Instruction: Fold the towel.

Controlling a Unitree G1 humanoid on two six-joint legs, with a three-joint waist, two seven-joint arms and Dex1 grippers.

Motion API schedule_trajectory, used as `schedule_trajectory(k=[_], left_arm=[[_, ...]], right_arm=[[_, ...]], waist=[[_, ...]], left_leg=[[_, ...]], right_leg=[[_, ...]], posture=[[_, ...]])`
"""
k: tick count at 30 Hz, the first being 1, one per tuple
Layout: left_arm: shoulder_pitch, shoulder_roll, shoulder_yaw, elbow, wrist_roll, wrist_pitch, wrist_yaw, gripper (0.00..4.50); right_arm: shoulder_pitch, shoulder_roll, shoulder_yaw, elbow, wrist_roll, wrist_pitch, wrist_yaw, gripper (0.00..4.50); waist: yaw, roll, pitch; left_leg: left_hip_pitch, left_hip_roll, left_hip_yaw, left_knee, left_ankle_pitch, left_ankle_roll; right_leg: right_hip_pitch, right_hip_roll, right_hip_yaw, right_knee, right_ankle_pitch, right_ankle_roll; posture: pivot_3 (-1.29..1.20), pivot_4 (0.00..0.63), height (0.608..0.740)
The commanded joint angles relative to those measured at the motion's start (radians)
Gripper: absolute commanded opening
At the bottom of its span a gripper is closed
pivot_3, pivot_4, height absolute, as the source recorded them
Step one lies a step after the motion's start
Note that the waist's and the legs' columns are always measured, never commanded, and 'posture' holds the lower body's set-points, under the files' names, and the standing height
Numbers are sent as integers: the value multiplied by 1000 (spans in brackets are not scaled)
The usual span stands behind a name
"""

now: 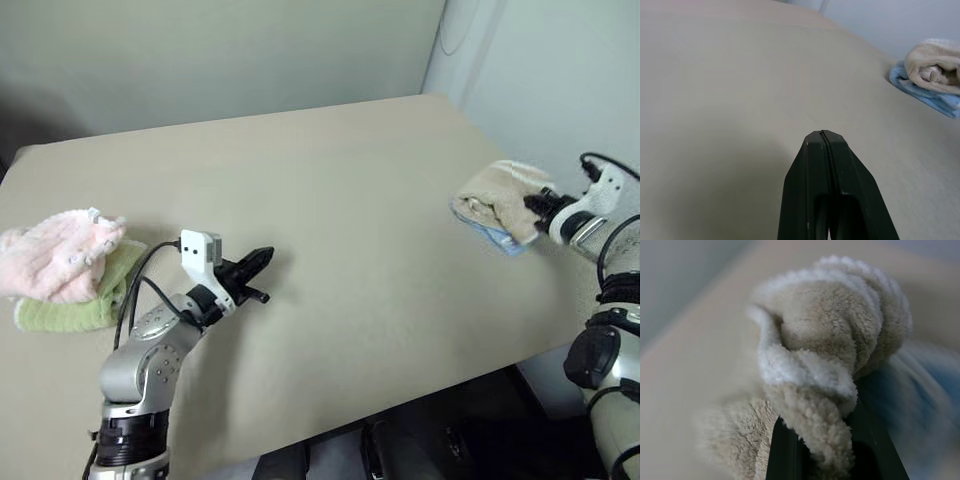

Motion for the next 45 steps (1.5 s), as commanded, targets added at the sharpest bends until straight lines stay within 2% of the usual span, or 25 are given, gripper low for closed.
schedule_trajectory(k=[1,2,7,15,23,26,31,35,39,42,45], left_arm=[[-8,-7,-4,-11,6,-28,-1,0],[-7,-7,-5,-12,7,-28,-1,0],[19,-11,11,-30,-2,-27,8,0],[35,-17,15,-34,-11,-28,3,0],[25,-8,34,-22,-13,-38,2,0],[1,8,59,7,36,-96,19,0],[21,154,57,125,244,-313,-23,0],[55,213,108,186,256,-390,-67,0],[92,201,176,170,223,-393,-52,0],[150,182,186,115,228,-389,-38,0],[195,164,209,52,208,-358,-11,0]], right_arm=[[13,-8,70,10,-60,-95,23,11],[17,-9,86,12,-69,-110,36,11],[88,-26,232,-81,-172,-267,126,1676],[133,-55,221,-202,-211,-356,71,4322],[201,-93,268,-358,-318,-479,39,4322],[189,-68,308,-440,-299,-527,121,4322],[161,54,460,-597,-259,-572,294,4322],[108,178,547,-532,-250,-573,376,4322],[108,275,597,-429,-254,-604,441,4322],[116,323,611,-371,-268,-643,440,4322],[120,356,609,-335,-265,-657,433,4322]], waist=[[0,0,0],[0,0,0],[0,0,0],[3,0,0],[3,0,0],[3,0,0],[-26,0,0],[-30,0,0],[-11,-1,0],[-6,-1,0],[-6,-1,0]], left_leg=[[0,0,0,0,0,0],[0,0,0,0,0,1],[0,0,0,1,-1,2],[0,0,0,2,-2,3],[0,0,0,2,-2,3],[0,0,0,2,-2,3],[1,1,0,1,-2,3],[-1,1,0,1,-2,3],[-7,1,-2,2,-1,2],[-10,0,-2,2,-1,2],[-14,0,-2,2,3,-6]], right_leg=[[0,0,0,0,0,0],[0,0,0,0,0,0],[0,0,0,0,0,0],[1,0,0,0,0,1],[1,0,0,0,0,1],[1,0,0,0,0,1],[1,2,0,0,0,1],[-1,2,1,-1,0,1],[-10,1,-2,-2,0,0],[-10,0,-2,-2,-1,0],[-13,0,-2,0,-1,-1]], posture=[[0,150,740],[0,150,740],[0,150,740],[0,150,740],[0,150,740],[0,150,740],[0,150,740],[0,150,740],[0,150,740],[0,150,740],[0,150,740]])
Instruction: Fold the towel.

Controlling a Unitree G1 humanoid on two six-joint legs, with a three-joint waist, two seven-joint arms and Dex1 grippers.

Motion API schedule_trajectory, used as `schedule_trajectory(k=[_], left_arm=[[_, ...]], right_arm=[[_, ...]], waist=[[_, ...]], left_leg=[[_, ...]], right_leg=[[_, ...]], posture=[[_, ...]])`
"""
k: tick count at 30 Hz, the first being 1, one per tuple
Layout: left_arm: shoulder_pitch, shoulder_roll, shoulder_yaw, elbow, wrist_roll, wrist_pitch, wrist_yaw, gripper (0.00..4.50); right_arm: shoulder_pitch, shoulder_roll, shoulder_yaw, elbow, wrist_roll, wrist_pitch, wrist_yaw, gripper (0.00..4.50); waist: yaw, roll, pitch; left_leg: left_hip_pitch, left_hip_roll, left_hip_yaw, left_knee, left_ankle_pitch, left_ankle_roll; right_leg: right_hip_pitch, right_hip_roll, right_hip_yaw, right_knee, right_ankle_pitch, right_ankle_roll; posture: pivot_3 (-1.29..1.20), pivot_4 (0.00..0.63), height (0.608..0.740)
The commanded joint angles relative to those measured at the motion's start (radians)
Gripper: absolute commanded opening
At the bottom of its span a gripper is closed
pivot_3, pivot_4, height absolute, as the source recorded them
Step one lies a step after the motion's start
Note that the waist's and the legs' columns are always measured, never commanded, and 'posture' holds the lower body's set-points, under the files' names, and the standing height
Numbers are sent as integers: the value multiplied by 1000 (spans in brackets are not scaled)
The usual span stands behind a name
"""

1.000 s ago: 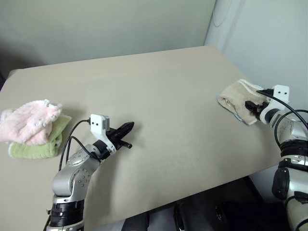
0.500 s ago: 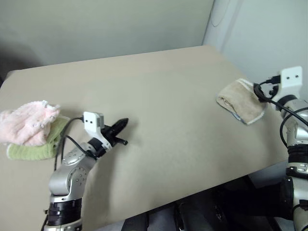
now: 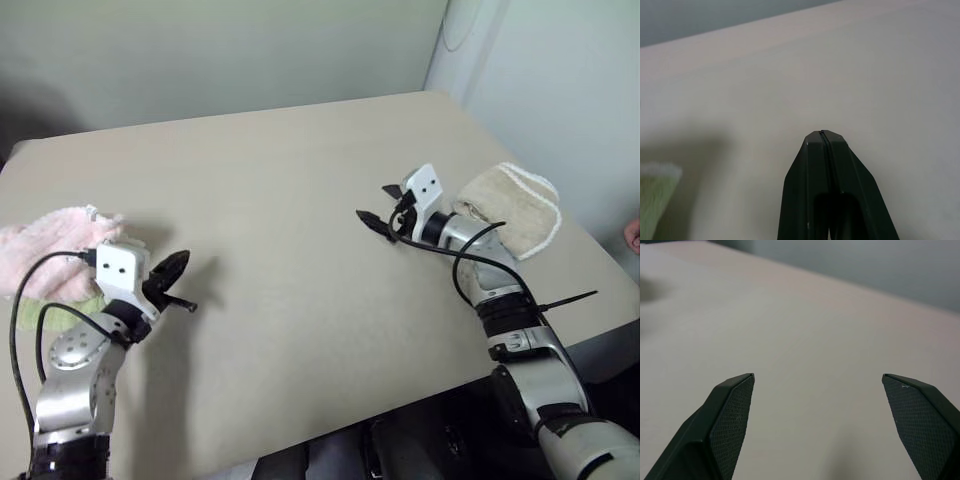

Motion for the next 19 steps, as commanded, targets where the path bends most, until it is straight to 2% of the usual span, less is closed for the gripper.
schedule_trajectory(k=[1,8,13,19], left_arm=[[27,-11,45,-100,-34,20,33,0],[24,-25,29,-114,-33,43,55,0],[-24,-13,10,-89,-28,57,36,0],[-22,-17,9,-154,-45,97,43,0]], right_arm=[[-3,22,-16,6,4,-42,-2,4322],[43,66,5,8,-32,-72,-37,4322],[127,92,23,-93,-51,-54,-67,4322],[167,97,20,-160,-47,-7,-87,4322]], waist=[[-1,0,0],[-6,0,0],[-5,-1,0],[-12,-1,0]], left_leg=[[-1,0,0,0,0,0],[0,1,-1,0,-1,3],[-1,1,-2,0,-2,3],[-1,1,-2,0,-2,3]], right_leg=[[-1,0,0,1,0,-1],[-2,0,-1,3,1,-3],[-1,0,-2,2,1,-3],[-1,0,-2,2,1,-3]], posture=[[0,150,740],[0,150,740],[0,150,740],[0,150,740]])
